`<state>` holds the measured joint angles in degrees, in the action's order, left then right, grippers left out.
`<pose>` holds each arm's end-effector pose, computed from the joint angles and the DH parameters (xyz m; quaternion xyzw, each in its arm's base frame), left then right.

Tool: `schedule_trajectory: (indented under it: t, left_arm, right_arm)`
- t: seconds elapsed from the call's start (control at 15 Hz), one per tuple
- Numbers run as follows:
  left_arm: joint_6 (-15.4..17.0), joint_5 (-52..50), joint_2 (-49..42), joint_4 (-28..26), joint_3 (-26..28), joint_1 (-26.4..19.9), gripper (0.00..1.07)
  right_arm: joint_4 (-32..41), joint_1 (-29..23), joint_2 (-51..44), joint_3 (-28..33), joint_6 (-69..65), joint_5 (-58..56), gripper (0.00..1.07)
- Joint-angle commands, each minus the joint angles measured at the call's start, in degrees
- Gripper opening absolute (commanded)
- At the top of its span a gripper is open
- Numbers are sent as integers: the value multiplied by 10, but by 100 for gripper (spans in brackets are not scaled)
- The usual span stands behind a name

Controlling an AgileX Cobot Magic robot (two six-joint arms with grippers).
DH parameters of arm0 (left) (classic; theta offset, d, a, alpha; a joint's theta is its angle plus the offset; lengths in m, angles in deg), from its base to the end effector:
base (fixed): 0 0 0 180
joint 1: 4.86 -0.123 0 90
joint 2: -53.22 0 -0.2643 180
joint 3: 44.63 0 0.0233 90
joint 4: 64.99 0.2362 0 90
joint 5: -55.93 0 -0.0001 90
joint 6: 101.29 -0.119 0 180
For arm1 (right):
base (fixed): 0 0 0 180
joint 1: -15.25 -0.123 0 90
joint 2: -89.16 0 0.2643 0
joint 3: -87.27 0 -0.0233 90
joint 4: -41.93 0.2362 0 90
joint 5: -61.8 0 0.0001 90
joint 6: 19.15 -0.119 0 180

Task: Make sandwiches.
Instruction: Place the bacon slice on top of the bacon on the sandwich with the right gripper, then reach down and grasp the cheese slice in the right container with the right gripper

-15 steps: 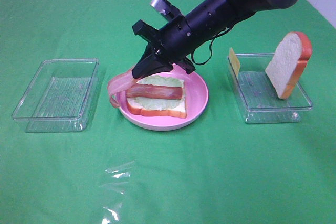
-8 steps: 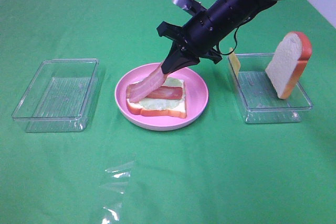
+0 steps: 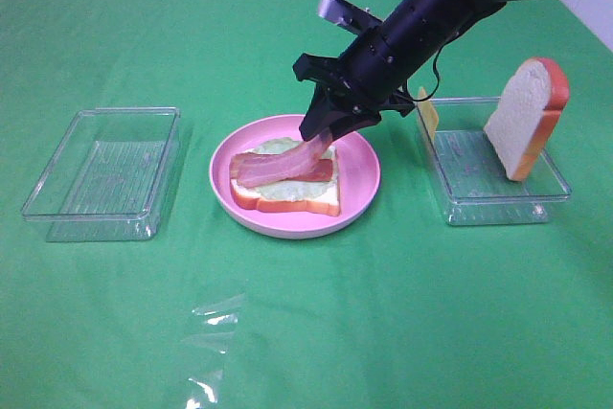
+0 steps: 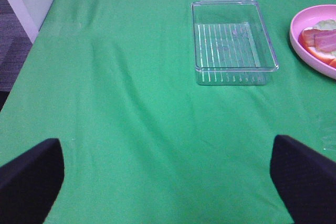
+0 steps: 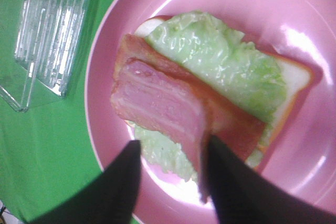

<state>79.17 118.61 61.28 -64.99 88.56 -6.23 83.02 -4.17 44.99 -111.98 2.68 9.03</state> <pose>0.0235 0.0006 0.2599 -0.0137 0.8550 0.0041 0.5184 0.3976 0.2063 0.1262 -0.1548 0.9379 0.2960 0.0931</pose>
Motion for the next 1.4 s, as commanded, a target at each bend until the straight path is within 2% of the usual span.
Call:
schedule_trajectory:
  t: [0.07, 0.4, 0.53, 0.73, 0.8, 0.87, 1.07, 1.2, 1.4]
  left_arm:
    - [2, -9, -9, 0, -2, 0, 101]
    - [3, -9, -9, 0, -2, 0, 101]
    - [3, -9, -9, 0, -2, 0, 101]
    - [3, -9, -9, 0, -2, 0, 101]
    - [3, -9, -9, 0, -2, 0, 101]
    - [3, -9, -9, 0, -2, 0, 101]
    - [3, -9, -9, 0, -2, 0, 101]
    - [3, -9, -9, 0, -2, 0, 101]
    - [3, -9, -9, 0, -2, 0, 101]
  right_arm:
    - [-33, 1, -10, -5, 1, -2, 99]
    - [-85, 1, -52, -5, -17, -6, 98]
    - [-120, 1, -73, -5, -89, -14, 98]
    - [-274, 1, -80, -61, -215, -78, 98]
    - [-361, 1, -80, -115, -249, -112, 98]
    - [-386, 1, -79, -131, -254, -117, 98]
    - [-411, 1, -53, -156, -272, -127, 98]
    - [-426, 6, -9, -197, -295, -147, 98]
    - [-400, 29, 40, -248, -322, -178, 98]
